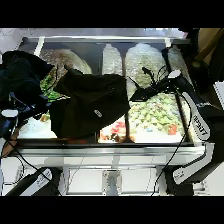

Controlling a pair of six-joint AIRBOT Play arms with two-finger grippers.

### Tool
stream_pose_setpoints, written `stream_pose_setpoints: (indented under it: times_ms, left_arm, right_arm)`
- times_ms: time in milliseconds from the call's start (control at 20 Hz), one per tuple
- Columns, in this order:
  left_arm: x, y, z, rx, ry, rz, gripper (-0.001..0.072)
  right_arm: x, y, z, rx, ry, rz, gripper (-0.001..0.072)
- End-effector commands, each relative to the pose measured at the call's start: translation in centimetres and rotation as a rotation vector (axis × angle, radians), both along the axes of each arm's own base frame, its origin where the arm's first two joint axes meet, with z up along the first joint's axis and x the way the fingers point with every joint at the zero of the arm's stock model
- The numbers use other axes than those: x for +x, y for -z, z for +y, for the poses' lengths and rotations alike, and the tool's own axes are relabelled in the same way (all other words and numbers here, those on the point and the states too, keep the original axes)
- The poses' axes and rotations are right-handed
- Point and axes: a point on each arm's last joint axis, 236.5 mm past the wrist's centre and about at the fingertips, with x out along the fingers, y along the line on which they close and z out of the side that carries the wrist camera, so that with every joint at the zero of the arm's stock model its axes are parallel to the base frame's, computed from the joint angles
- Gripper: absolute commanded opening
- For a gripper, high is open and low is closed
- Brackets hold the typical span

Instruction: Fold the clothes and pants, and hang the long-sleeved shirts on hangers.

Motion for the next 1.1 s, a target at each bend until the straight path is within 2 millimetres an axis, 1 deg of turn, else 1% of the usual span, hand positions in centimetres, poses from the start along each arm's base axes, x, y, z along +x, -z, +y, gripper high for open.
stream_pose_setpoints:
  times_ms: [0,100,200,250,300,400,500,650,800,850,900,950,1050]
  left_arm:
    - [-0.4,0.1,-0.1,-0.010,0.013,0.011,0.0008]
    - [-0.4,0.1,-0.1,-0.011,0.014,0.011,0.0009]
    - [-0.4,0.1,-0.1,-0.011,0.015,0.011,0.0008]
    - [-0.4,0.1,-0.1,-0.004,0.021,0.009,0.0009]
    - [-0.4,0.1,-0.1,0.002,0.027,0.008,0.0009]
    - [-0.4,0.1,-0.1,0.001,0.028,0.008,0.0009]
    - [-0.4,0.1,-0.1,0.002,0.028,0.008,0.0008]
    - [-0.4,0.1,-0.2,0.001,0.029,0.008,0.0008]
    - [-0.4,0.1,-0.2,0.000,0.031,0.010,0.0009]
    - [-0.4,0.1,-0.2,-0.001,0.032,0.010,0.0008]
    - [-0.5,0.1,-0.3,-0.002,0.034,0.011,0.0008]
    - [-0.5,0.1,-0.4,-0.003,0.036,0.012,0.0009]
    - [-0.6,0.2,-0.5,-0.004,0.042,0.014,0.0009]
  right_arm:
    - [0.6,2.5,0.0,-0.107,-0.037,-0.079,0.0416]
    - [1.2,4.0,0.1,-0.160,-0.037,-0.108,0.0417]
    - [1.3,5.1,-0.2,-0.173,-0.032,-0.086,0.0419]
    - [0.8,5.6,-0.2,-0.172,-0.039,-0.055,0.0428]
    - [0.0,6.0,-0.2,-0.165,-0.058,-0.015,0.0488]
    - [-1.2,6.8,0.1,-0.151,-0.091,0.038,0.0492]
    - [-1.0,7.4,0.4,-0.155,-0.095,0.030,0.0492]
    - [0.6,7.6,0.6,-0.167,-0.063,-0.032,0.0492]
    - [2.3,6.7,0.5,-0.173,-0.043,-0.087,0.0491]
    - [2.5,6.7,0.5,-0.174,-0.039,-0.093,0.0485]
    - [2.3,6.9,0.5,-0.177,-0.043,-0.085,0.0480]
    - [1.8,6.9,0.8,-0.164,-0.057,-0.063,0.0460]
    - [0.6,7.3,1.5,-0.139,-0.089,-0.013,0.0458]
